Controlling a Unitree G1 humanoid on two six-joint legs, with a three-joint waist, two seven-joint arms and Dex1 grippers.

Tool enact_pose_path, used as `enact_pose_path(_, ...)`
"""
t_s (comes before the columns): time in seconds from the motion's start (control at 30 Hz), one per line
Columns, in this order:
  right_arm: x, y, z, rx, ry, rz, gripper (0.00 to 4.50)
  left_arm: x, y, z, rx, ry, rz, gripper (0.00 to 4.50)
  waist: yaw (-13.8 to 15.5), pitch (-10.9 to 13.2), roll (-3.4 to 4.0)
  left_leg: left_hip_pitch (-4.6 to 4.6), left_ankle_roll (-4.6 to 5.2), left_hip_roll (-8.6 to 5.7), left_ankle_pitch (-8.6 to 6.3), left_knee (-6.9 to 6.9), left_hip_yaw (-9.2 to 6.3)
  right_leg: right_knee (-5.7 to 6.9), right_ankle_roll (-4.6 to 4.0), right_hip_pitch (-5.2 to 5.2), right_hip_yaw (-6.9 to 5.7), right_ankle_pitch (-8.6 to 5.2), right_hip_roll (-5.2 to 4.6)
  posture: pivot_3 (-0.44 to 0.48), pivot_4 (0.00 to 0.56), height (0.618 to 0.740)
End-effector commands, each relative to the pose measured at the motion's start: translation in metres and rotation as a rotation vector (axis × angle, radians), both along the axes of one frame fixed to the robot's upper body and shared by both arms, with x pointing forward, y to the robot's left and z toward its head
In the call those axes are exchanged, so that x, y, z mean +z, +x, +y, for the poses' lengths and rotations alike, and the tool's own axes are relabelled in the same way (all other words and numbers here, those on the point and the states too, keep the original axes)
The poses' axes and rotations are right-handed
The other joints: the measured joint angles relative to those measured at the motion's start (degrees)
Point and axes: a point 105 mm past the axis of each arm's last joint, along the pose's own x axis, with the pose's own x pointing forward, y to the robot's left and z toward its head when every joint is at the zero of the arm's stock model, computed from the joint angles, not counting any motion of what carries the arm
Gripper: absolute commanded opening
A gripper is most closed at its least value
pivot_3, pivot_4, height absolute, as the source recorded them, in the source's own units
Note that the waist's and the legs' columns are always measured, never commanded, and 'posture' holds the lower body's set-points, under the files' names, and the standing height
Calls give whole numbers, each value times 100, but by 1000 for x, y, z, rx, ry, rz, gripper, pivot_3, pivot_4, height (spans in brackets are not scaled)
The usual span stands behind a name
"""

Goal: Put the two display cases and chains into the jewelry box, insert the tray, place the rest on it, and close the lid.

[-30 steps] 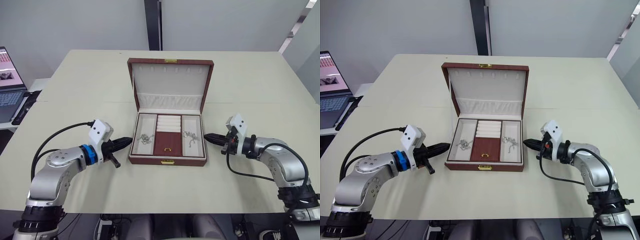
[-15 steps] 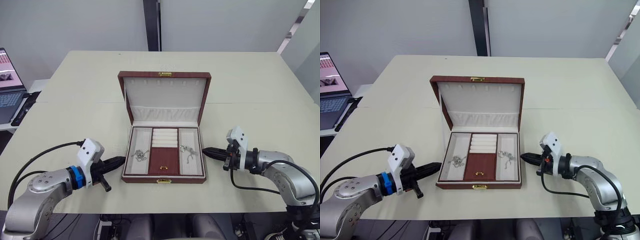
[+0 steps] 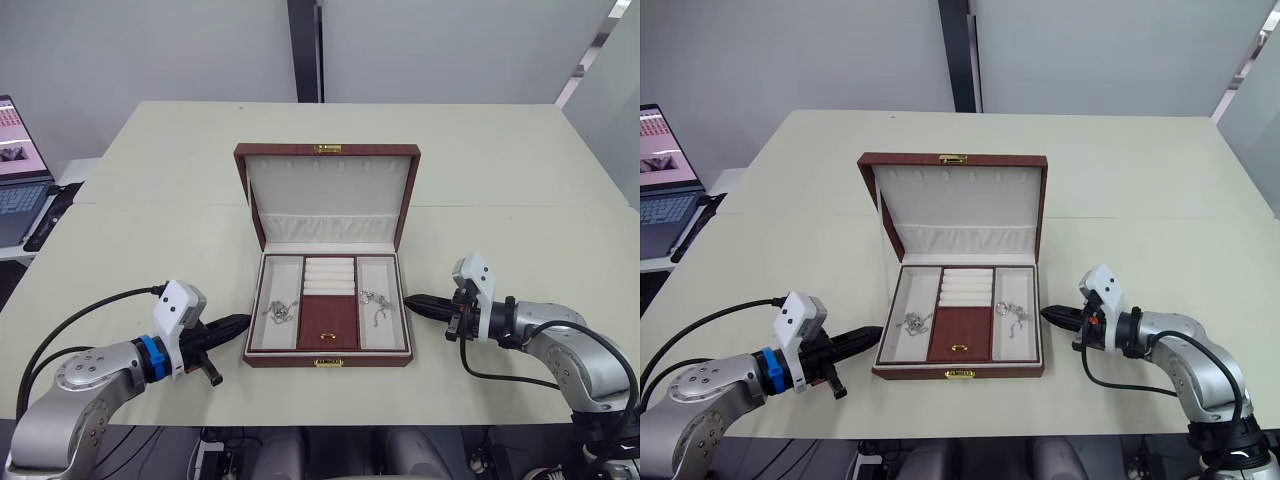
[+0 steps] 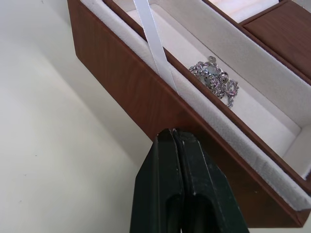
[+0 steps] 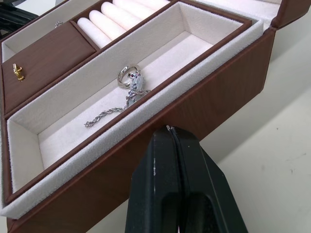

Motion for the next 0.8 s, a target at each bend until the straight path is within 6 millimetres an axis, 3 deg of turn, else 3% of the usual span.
enact_pose_path(0.03, 10, -7, 13, 81, 52, -32, 14, 22, 4, -11, -31, -66, -125, 0, 16, 1, -3, -2, 0, 0, 0, 1, -1, 0, 0, 0, -1, 0, 0, 0, 150, 740)
enact_pose_path(0.23, 28, 21, -21, -18, 56, -116, 14, 34, -16, 8, 38, -6, -313, 0, 24, 3, -4, -7, 0, -1, 0, -1, 2, -13, 0, 0, 2, 0, -2, 0, 150, 740)
enact_pose_path(0.4, 42, 62, -48, -120, 49, -214, 14, 46, -50, 3, 68, -81, -388, 0, 20, 3, -5, -1, 1, -2, -1, 2, 6, -15, 0, 8, 3, 1, -4, 0, 150, 740)
enact_pose_path(0.6, 63, 95, -62, -153, 42, -298, 14, 53, -83, 1, 114, -128, -477, 0, 28, 4, -3, -6, 7, 1, -5, -2, 7, -30, -1, 6, 1, 1, -2, 0, 150, 740)
enact_pose_path(0.8, 77, 126, -61, -180, 59, -360, 14, 56, -106, -17, 132, -115, -573, 0, 15, 4, -4, -3, 10, -4, -6, 2, 15, -45, 2, 18, 8, 5, -3, 0, 150, 740)
